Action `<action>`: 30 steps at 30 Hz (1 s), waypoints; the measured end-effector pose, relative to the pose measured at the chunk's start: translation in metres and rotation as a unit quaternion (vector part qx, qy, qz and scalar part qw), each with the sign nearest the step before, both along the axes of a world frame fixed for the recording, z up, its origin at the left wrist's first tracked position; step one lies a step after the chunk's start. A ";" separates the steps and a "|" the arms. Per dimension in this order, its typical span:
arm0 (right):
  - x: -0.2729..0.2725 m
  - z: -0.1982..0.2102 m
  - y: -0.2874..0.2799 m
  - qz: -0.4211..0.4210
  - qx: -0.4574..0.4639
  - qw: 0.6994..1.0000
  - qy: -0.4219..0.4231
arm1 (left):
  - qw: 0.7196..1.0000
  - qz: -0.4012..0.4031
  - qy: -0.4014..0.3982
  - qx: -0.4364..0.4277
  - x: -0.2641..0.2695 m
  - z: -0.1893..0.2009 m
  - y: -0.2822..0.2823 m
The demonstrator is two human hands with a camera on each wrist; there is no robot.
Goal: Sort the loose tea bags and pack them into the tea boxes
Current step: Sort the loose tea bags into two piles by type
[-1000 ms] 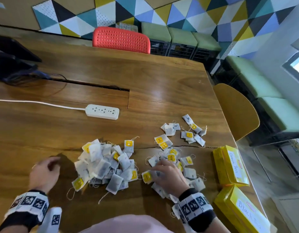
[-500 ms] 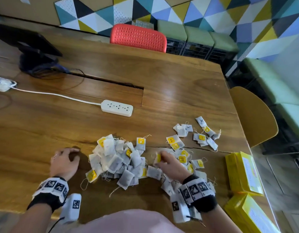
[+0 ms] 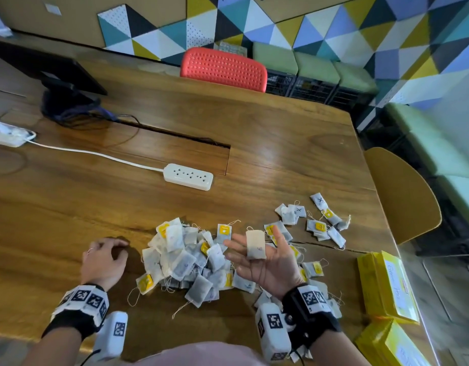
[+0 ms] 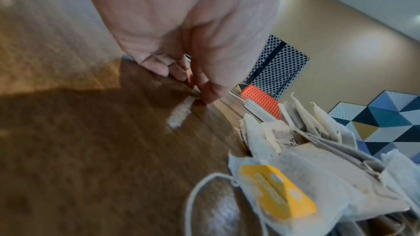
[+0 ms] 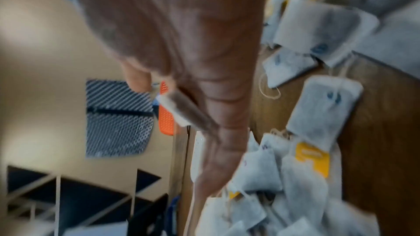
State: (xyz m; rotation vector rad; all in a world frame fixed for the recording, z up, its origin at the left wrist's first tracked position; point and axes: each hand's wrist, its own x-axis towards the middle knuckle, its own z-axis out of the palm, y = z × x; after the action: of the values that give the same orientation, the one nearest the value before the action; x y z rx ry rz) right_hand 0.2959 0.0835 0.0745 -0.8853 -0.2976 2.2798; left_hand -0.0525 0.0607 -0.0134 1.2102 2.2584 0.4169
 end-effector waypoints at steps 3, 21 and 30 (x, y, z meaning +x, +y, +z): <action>-0.013 0.005 0.006 0.047 -0.004 0.980 -0.196 | 1.000 -0.005 0.004 -0.004 0.000 0.001 0.000; -0.002 -0.041 -0.013 0.338 0.344 0.510 -0.712 | 1.000 -0.004 0.011 -0.001 0.001 0.000 -0.001; 0.049 -0.017 0.019 0.206 0.326 0.601 -0.700 | 1.000 0.007 0.013 -0.008 0.004 0.001 -0.001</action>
State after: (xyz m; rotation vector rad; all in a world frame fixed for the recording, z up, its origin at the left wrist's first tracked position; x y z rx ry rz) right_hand 0.3453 0.1028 0.0574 -2.0800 -1.9949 0.9690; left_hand -0.0490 0.0601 -0.0127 1.1997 2.2885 0.3904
